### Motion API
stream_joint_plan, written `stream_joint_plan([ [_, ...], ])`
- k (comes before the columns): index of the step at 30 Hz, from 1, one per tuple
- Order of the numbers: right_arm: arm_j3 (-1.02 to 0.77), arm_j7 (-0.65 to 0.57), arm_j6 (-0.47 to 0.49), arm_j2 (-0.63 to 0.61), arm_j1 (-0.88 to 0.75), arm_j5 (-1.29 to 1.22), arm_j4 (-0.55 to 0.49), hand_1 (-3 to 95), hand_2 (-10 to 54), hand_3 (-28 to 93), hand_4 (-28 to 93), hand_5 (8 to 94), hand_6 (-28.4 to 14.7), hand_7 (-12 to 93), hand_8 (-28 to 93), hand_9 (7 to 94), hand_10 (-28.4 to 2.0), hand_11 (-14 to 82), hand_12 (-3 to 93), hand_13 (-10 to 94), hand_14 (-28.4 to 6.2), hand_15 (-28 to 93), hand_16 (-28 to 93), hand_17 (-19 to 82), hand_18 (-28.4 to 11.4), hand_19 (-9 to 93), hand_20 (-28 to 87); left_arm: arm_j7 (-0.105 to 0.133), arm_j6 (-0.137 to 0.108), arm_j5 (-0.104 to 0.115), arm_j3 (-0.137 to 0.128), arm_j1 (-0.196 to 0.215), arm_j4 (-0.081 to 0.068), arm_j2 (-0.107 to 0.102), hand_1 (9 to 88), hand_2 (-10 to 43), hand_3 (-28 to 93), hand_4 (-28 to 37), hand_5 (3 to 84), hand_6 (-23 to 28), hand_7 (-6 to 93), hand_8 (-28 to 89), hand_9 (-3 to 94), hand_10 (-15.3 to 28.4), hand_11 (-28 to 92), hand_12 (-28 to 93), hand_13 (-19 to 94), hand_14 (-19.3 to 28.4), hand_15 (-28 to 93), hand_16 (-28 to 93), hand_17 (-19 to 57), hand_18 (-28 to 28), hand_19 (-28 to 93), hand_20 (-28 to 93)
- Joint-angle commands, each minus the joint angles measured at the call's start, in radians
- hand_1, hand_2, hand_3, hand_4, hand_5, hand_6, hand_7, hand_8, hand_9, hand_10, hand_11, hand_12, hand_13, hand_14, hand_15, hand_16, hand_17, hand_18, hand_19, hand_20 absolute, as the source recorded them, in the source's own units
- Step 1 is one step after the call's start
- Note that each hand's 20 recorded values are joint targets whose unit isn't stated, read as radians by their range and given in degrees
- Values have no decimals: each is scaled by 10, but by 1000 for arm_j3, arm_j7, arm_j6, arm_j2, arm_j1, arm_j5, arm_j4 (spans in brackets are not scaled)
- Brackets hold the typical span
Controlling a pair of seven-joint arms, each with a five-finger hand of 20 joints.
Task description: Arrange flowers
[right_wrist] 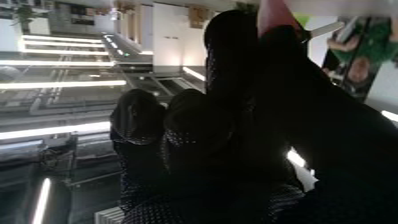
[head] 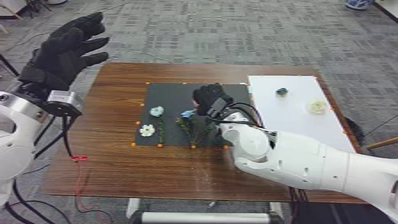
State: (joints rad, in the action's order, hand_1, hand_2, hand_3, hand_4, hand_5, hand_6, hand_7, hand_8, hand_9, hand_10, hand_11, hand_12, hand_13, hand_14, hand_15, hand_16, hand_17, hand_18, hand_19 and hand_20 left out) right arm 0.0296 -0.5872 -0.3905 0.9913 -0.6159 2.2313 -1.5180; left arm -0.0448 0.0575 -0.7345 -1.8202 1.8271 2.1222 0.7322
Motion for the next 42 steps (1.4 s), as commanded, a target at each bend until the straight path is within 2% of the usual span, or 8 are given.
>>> stream_joint_plan([
  [1,-15,-11,38,0,-9,23,53,501,-95,837,-282,745,24,446,-22,851,-57,251,496,694,-68,829,339,413,-202,932,578,-2,8,5,1,-5,-2,3,241,-44,668,-283,193,-1,181,-87,144,79,151,219,53,113,390,-35,-117,201,377,89],
  [11,12,27,54,-32,-8,26,11,500,-95,837,-283,740,25,456,-31,847,-58,251,494,688,-67,831,338,407,-199,932,577,1,8,7,-12,7,1,2,244,-42,662,-283,197,2,181,-88,147,82,153,216,55,115,395,-37,-116,203,379,89],
  [18,35,27,55,-32,3,24,-8,498,-95,839,-283,736,27,461,-36,845,-58,250,492,684,-67,831,338,401,-197,932,573,-2,10,7,-6,2,-1,2,243,-42,663,-283,197,1,181,-89,147,80,154,215,55,114,393,-38,-116,204,380,88],
  [23,36,23,79,-41,5,33,-28,489,-95,840,-283,716,31,468,-25,836,-54,241,488,678,-68,832,340,396,-197,932,570,-1,11,6,-13,9,2,5,244,-41,662,-283,197,2,180,-89,147,81,154,214,56,115,393,-36,-116,204,380,88],
  [25,21,19,116,-44,-1,31,-36,481,-95,841,-283,697,30,466,-19,820,-50,235,486,670,-68,833,341,390,-195,932,566,-1,12,7,-14,11,3,6,244,-40,660,-283,198,2,179,-89,147,82,155,214,56,116,394,-36,-116,204,380,88],
  [30,-2,19,123,-44,-11,39,-27,451,-95,846,-283,629,23,452,-14,759,-49,201,468,639,-75,840,342,366,-195,923,563,-1,11,7,-14,10,2,5,243,-41,662,-283,198,2,180,-88,147,82,157,214,56,116,395,-36,-116,205,381,88],
  [40,-58,32,159,-69,-33,39,-72,425,-95,846,-283,585,12,440,5,700,-58,213,460,615,-79,848,333,352,-197,916,570,0,9,5,-14,12,2,6,247,-39,658,-283,200,4,179,-90,149,84,161,211,56,119,402,-37,-116,206,384,88],
  [42,-110,39,227,-82,-62,23,-106,413,-95,855,-283,575,11,426,1,676,-63,247,435,609,-81,851,330,349,-198,913,574,-4,10,8,-15,13,2,7,248,-39,656,-283,202,5,179,-90,149,85,161,210,56,119,405,-38,-116,207,385,88],
])
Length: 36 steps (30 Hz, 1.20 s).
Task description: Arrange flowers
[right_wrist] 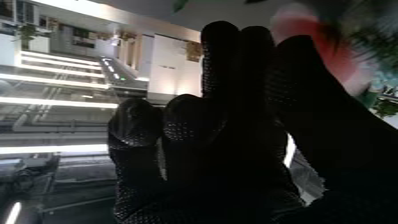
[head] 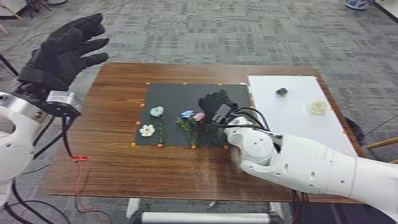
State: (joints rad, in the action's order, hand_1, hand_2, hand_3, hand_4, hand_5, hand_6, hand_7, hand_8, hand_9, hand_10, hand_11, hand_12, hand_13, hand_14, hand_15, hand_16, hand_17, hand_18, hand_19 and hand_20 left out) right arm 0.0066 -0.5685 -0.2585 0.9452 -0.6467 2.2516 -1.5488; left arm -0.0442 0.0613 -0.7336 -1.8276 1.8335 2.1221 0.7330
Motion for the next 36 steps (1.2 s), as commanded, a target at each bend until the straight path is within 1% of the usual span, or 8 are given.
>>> stream_joint_plan([
  [1,-110,27,97,-44,-47,8,-85,401,-95,864,-282,567,9,416,-27,652,-72,287,396,601,-84,852,328,347,-199,909,579,-4,7,6,-7,7,2,8,248,-39,656,-283,202,6,179,-91,149,85,162,209,57,120,406,-38,-116,207,386,88],
  [3,-119,4,68,-65,-57,24,-102,365,-95,898,-275,528,0,416,-152,567,-104,379,285,583,-90,855,325,339,-203,896,583,-4,7,5,-9,12,4,10,248,-39,657,-283,202,6,179,-91,150,87,162,209,57,120,409,-39,-116,208,387,88],
  [7,-172,-74,17,-120,-87,44,-117,349,-95,916,-275,469,-23,395,-175,486,-125,385,257,554,-99,857,321,329,-204,889,582,-4,6,6,-21,27,6,15,248,-40,659,-283,203,6,179,-91,150,88,164,207,57,120,410,-42,-116,208,388,86],
  [12,-250,-152,28,-193,-120,48,-55,330,-95,924,-278,377,-60,327,-137,388,-146,325,243,498,-116,844,274,280,-201,841,546,-3,-3,6,-49,68,17,26,247,-40,662,-283,202,4,181,-92,150,86,164,205,58,118,407,-44,-115,207,386,85],
  [14,-303,-160,108,-219,-145,50,-26,323,-95,925,-282,345,-69,292,-127,355,-150,265,224,459,-119,804,227,258,-197,802,516,-2,-4,5,-59,82,20,29,245,-40,665,-283,201,4,183,-92,150,85,164,205,57,117,406,-44,-115,206,384,85],
  [21,-438,-228,221,-316,-243,-56,17,283,-95,913,-283,208,-108,150,-67,189,-174,96,224,285,-149,517,111,141,-198,576,297,10,-9,5,-61,92,21,32,244,-40,666,-283,199,2,186,-92,149,83,163,206,56,116,402,-43,-115,204,382,86],
  [29,-488,-277,197,-364,-306,-73,66,268,-95,899,-283,203,-114,125,-49,186,-184,75,228,294,-155,501,120,138,-201,592,273,0,-4,6,-73,112,25,41,244,-40,666,-283,198,1,187,-93,149,84,167,207,56,115,399,-42,-115,203,379,87],
  [36,-552,-185,216,-369,-352,-101,97,272,-95,900,-283,298,-81,200,-97,335,-151,159,203,393,-119,554,131,164,-200,632,299,1,-7,6,-77,119,27,41,244,-40,666,-283,199,2,187,-93,150,84,166,204,56,115,398,-41,-116,203,379,88],
])
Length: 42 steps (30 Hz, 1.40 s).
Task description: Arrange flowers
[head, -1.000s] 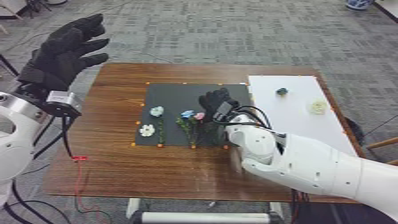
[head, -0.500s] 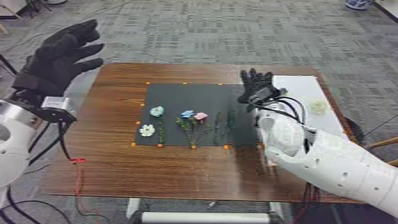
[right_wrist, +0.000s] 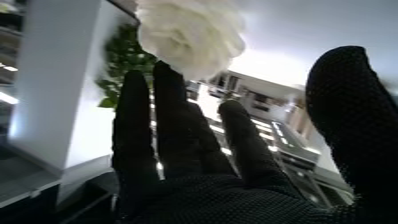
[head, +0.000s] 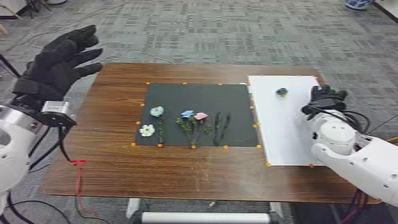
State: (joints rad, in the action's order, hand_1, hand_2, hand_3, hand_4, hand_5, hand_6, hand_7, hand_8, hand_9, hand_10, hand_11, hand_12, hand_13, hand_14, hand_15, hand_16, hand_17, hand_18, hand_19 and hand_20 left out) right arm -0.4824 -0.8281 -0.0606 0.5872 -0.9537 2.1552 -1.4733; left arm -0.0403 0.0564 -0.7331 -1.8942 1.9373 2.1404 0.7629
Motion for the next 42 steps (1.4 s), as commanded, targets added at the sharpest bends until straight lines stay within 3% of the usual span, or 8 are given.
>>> stream_joint_plan([
  [1,-54,61,37,-8,-41,-7,17,276,-95,901,-283,345,-59,219,-111,399,-132,184,196,421,-105,546,133,167,-198,629,299,-3,-4,5,-12,17,11,12,244,-40,667,-283,198,2,186,-93,150,84,166,204,56,115,399,-41,-116,203,379,88],
  [9,-91,74,68,-2,-69,20,-6,350,-76,916,-273,477,-7,328,-160,546,-97,321,218,525,-77,600,208,224,-173,692,346,-1,-7,5,-24,30,17,15,244,-40,667,-283,204,1,190,-94,154,84,168,203,56,116,402,-41,-116,203,379,88],
  [11,-106,82,66,-4,-77,7,-23,409,-90,889,-280,501,0,385,-138,590,-84,307,313,562,-47,582,305,259,-171,724,376,-1,-8,5,-27,34,19,17,244,-40,667,-283,204,1,190,-95,154,85,168,202,56,116,403,-41,-116,204,380,89],
  [15,-99,96,-23,-13,-81,38,-53,551,-95,850,-278,602,15,557,51,689,-77,334,490,655,-18,599,434,328,-170,786,424,-3,-6,6,-26,31,16,17,245,-40,668,-283,204,1,188,-95,155,85,168,202,57,116,404,-42,-116,204,380,88],
  [20,-51,128,-161,-25,-44,52,-136,555,-95,872,-279,663,6,546,14,729,-83,314,505,683,-14,598,465,335,-175,829,394,-2,-3,3,-42,40,15,13,245,-40,668,-283,204,1,188,-94,155,85,168,201,57,116,404,-43,-116,204,382,89],
  [25,71,190,-309,31,73,56,-188,545,-95,879,-262,673,4,549,-4,742,-81,312,499,684,-22,602,469,333,-180,838,386,1,-23,4,-108,148,46,56,243,-39,668,-283,203,1,185,-94,155,83,168,202,56,116,403,-42,-116,203,381,89],
  [30,194,225,-373,119,186,56,-193,536,-95,881,-261,671,11,559,-16,745,-75,319,494,679,-28,613,472,328,-181,822,401,0,-32,9,-126,210,56,89,242,-40,669,-283,203,0,187,-94,155,83,166,202,57,115,401,-42,-116,203,379,89],
  [42,361,238,-383,297,326,41,-78,534,-95,881,-270,672,17,567,-36,751,-72,313,486,666,-30,631,478,321,-180,795,457,5,-39,7,-119,228,54,110,241,-41,670,-283,201,-1,189,-96,154,81,166,205,57,114,396,-37,-116,202,378,92],
])
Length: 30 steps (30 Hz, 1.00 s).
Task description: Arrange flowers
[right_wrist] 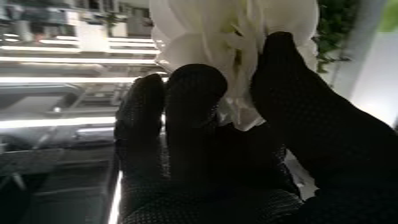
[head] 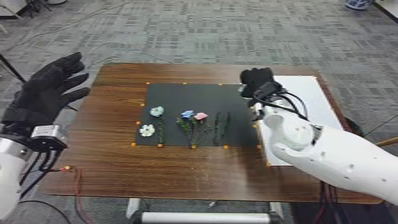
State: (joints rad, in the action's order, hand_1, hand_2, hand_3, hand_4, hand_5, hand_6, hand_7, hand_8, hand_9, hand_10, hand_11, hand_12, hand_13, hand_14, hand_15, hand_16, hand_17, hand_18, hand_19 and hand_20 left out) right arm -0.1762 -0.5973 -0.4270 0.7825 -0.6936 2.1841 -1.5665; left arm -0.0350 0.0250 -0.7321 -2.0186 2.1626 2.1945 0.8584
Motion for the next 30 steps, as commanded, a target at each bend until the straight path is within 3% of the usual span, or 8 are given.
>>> stream_joint_plan([
  [1,59,2,4,105,64,19,17,534,-95,881,-270,672,18,567,-37,751,-71,312,486,664,-31,632,479,319,-179,794,459,-3,-5,5,6,1,0,15,241,-41,670,-283,201,-1,189,-96,154,81,166,205,57,114,396,-36,-116,202,378,92],
  [12,98,32,73,123,30,20,69,535,-95,876,-279,673,26,567,-46,757,-62,290,483,651,-32,650,473,315,-179,784,476,0,-4,6,7,-6,1,18,241,-41,669,-283,201,-1,189,-96,154,82,167,206,57,115,398,-36,-115,202,376,92],
  [15,104,35,89,135,27,18,85,534,-95,872,-281,673,30,562,-47,762,-60,282,481,649,-32,653,470,315,-179,783,480,16,2,51,16,-15,-1,18,241,-41,669,-283,201,-1,187,-94,154,82,167,205,57,115,399,-38,-115,202,376,92],
  [18,103,39,95,136,19,16,85,533,-95,872,-281,674,32,560,-48,766,-57,276,482,648,-32,655,468,315,-179,782,483,17,3,36,24,-29,-4,16,240,-41,668,-283,202,0,187,-94,154,83,167,205,57,115,399,-38,-115,203,377,93],
  [25,131,42,66,145,34,1,69,530,-95,871,-282,673,36,554,-37,774,-53,261,485,648,-32,655,469,312,-180,779,486,14,1,38,19,-28,-1,17,238,-42,670,-283,202,0,186,-92,153,83,169,205,56,116,400,-39,-115,203,377,92],
  [30,116,42,96,155,28,8,70,525,-95,867,-282,667,41,536,-15,775,-48,233,491,645,-29,652,473,310,-178,776,489,14,1,38,29,-42,-8,13,237,-42,671,-283,201,1,183,-89,153,83,168,203,55,116,400,-40,-116,203,377,91],
])
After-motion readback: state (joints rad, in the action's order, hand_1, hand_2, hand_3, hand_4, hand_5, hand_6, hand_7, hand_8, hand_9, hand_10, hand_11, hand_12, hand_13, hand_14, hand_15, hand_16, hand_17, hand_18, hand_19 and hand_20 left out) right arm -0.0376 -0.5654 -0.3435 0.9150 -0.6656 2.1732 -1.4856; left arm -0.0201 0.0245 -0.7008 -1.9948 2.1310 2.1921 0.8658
